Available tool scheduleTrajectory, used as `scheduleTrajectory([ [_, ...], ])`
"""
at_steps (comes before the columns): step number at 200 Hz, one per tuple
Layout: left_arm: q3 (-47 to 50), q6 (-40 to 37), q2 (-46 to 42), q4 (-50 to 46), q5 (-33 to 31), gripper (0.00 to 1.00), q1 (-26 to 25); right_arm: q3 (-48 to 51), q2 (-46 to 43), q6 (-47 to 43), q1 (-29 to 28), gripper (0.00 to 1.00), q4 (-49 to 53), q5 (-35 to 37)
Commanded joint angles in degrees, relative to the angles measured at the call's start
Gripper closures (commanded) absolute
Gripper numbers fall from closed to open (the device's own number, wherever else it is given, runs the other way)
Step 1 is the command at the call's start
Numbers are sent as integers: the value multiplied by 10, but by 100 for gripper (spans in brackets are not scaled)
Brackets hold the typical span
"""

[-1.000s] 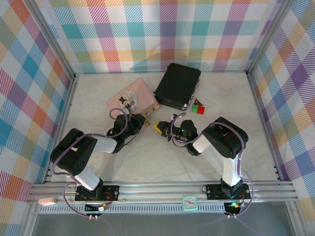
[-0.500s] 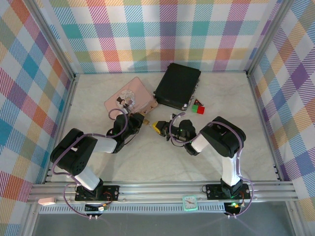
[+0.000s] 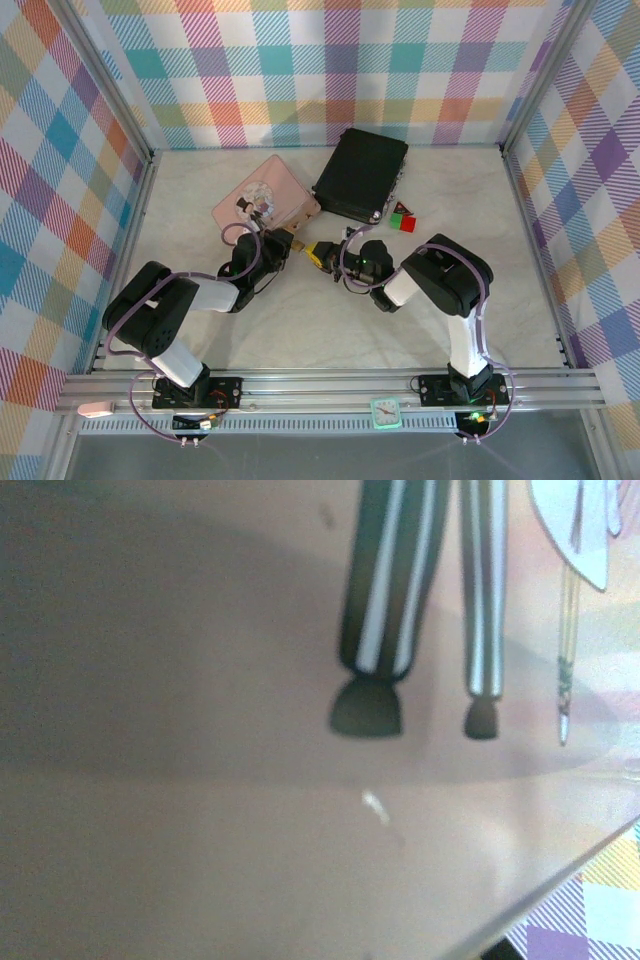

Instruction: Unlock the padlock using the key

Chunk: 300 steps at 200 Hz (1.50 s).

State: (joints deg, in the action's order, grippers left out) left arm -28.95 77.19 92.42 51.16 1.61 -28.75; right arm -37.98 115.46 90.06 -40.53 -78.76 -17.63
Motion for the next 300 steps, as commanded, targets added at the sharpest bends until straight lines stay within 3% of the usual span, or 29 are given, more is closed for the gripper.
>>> scheduleTrajectory([
  [1,0,37,-16,58,44,100,-25,-20,15,5,-7,100,-18,-6],
  [102,2,-72,-63,-39,6,100,-27,-23,-5,37,17,100,4,-63],
  [127,-7,-76,-78,-113,-26,100,-23,-3,-29,8,23,77,54,-70],
  [148,-23,-84,-94,-165,-57,100,-23,22,-39,-12,25,64,72,-67],
  [199,-45,-91,-139,-278,-151,100,-33,63,-52,-37,20,56,95,-60],
  [300,-43,-41,-64,-179,-153,100,-70,6,-19,24,-26,57,24,-29],
])
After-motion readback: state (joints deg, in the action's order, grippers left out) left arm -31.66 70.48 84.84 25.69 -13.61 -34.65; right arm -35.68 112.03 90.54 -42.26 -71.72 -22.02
